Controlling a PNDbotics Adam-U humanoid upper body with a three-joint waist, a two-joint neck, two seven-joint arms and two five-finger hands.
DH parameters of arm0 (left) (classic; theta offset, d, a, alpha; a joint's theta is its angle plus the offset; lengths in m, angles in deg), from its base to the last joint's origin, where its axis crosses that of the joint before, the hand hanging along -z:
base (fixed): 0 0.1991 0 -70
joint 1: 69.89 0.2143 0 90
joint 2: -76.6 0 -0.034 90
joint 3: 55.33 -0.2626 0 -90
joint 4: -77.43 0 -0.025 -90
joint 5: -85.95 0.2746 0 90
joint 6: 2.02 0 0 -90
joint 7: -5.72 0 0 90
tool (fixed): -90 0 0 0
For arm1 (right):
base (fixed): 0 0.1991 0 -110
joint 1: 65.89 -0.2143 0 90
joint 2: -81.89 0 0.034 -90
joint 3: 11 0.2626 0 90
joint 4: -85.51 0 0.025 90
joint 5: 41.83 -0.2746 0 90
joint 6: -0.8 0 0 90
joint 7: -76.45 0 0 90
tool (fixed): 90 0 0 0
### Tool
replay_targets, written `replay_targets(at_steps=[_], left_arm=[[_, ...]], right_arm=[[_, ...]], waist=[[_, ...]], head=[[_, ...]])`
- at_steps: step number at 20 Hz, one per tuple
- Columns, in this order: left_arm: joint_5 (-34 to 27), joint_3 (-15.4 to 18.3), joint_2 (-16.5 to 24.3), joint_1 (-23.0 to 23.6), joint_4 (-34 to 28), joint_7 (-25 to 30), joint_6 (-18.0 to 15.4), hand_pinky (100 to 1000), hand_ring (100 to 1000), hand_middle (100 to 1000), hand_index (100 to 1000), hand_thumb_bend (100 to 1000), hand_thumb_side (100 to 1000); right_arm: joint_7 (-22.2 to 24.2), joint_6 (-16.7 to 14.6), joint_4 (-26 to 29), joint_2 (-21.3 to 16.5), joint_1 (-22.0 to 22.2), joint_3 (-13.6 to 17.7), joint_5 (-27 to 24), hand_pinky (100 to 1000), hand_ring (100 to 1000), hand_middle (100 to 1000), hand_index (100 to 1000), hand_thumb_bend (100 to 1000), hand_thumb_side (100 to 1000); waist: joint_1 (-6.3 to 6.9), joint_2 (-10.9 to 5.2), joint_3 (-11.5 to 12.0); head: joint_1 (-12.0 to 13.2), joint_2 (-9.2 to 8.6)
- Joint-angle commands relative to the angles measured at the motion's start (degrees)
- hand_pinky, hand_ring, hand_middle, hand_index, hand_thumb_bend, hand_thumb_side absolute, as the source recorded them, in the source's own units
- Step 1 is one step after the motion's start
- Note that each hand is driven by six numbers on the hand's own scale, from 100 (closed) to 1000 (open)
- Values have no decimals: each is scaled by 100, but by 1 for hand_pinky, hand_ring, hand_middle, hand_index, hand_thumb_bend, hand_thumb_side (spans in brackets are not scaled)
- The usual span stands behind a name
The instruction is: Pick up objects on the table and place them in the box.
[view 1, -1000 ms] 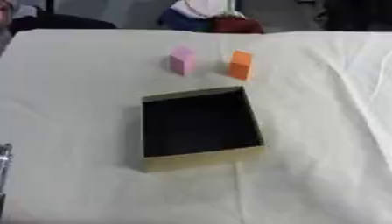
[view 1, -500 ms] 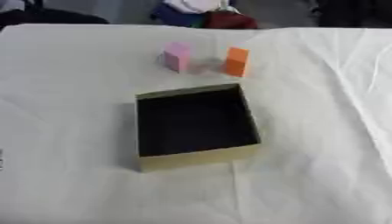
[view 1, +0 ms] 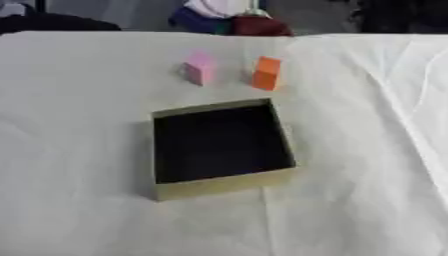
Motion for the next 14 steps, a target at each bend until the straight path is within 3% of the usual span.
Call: replay_targets(at_steps=[1,6,10,14], left_arm=[[-2,-13,146,-68,-80,34,-14,563,564,679,759,100,893],[-18,-28,151,-85,-80,58,-21,563,564,680,759,100,893],[-30,-45,156,-103,-80,78,-24,563,564,680,759,100,893],[-47,-69,153,-118,-80,106,-31,563,564,680,759,100,892]], right_arm=[[-100,-155,-662,93,-246,158,745,842,860,729,767,100,1000],[-224,-381,-1183,349,-346,262,1357,845,868,742,773,100,1000],[-100,-587,-1382,541,-436,247,1424,858,886,769,794,100,1000],[346,-712,-1480,742,-508,247,1351,876,929,826,832,100,1000]], waist=[[12,-80,20],[15,-58,45],[17,-54,44],[26,-65,54]], head=[[-26,-42],[-34,-38],[-60,-37],[-83,-32]])
